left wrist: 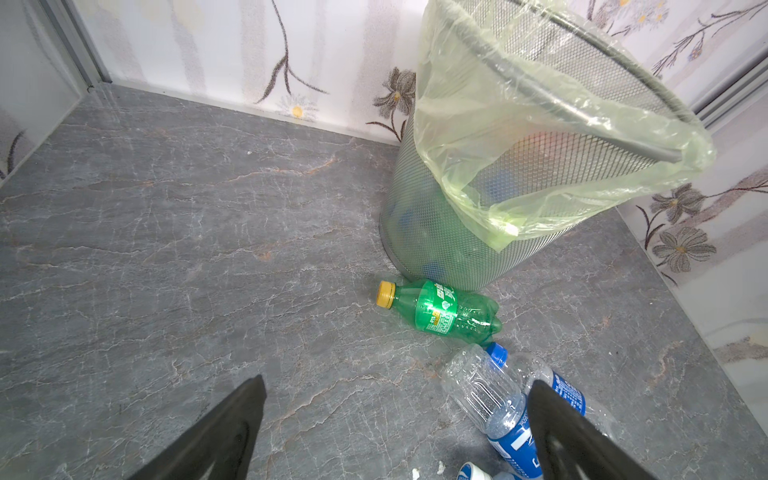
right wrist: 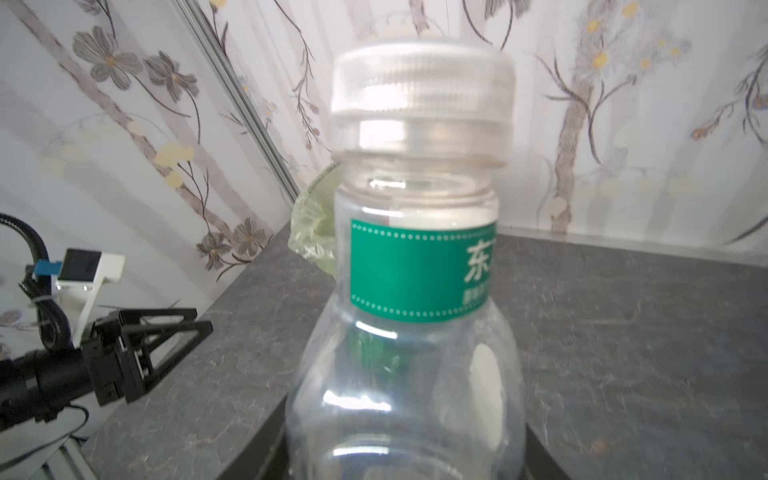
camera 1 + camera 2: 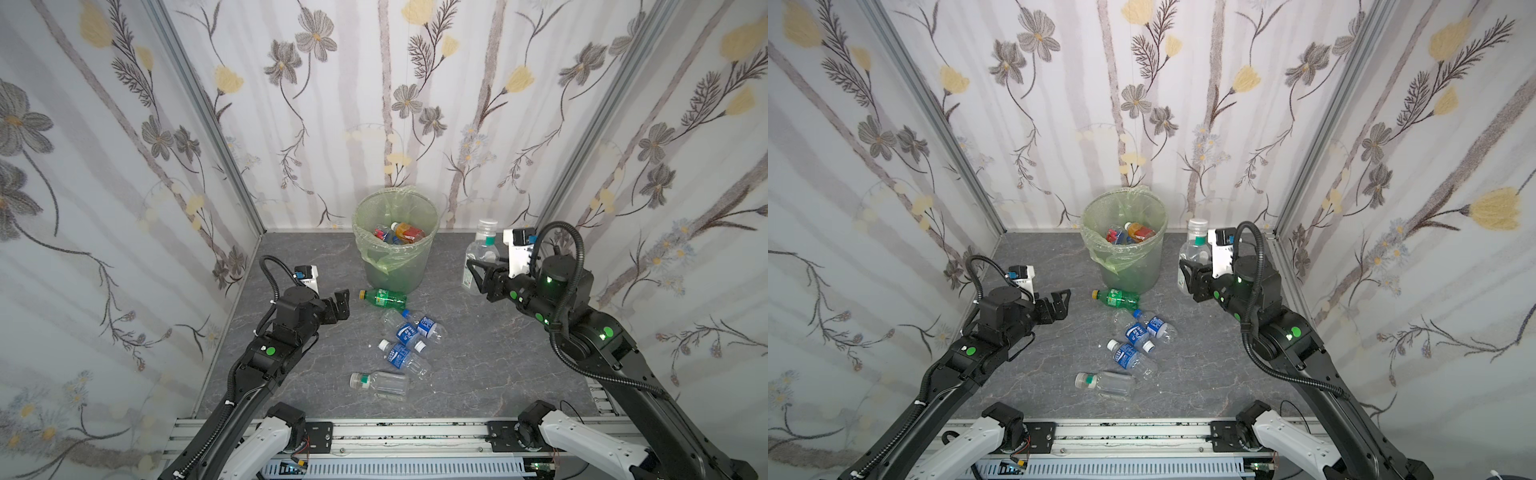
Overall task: Throw the plastic bottles in the bin
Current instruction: 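Lift the green-label bottle with the right gripper over the wastebasket, then release the green-label bottle into the basket while the left gripper reaches toward the pile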
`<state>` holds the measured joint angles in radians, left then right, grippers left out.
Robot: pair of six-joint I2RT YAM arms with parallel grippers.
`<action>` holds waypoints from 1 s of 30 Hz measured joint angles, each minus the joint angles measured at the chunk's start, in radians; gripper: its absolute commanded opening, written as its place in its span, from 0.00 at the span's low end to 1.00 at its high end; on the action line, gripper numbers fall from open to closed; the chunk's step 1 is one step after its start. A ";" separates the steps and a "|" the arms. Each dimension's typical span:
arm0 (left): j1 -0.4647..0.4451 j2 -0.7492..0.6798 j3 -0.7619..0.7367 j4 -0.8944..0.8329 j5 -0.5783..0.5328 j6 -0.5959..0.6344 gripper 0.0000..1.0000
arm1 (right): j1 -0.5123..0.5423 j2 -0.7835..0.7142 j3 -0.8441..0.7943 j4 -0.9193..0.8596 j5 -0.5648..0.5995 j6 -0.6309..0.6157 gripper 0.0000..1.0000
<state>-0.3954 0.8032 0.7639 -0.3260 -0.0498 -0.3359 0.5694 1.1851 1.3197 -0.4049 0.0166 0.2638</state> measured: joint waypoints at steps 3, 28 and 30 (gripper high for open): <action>0.000 -0.003 0.006 0.000 0.017 0.003 1.00 | -0.014 0.253 0.265 0.063 -0.047 -0.012 0.76; -0.002 0.030 0.021 -0.037 0.269 0.059 1.00 | -0.041 0.295 0.154 0.033 -0.137 -0.034 1.00; -0.012 0.050 0.036 -0.051 0.316 0.075 1.00 | -0.056 0.237 0.064 0.057 -0.133 -0.034 1.00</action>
<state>-0.4076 0.8532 0.8001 -0.3767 0.2665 -0.2607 0.5129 1.4216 1.3842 -0.3477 -0.1162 0.2302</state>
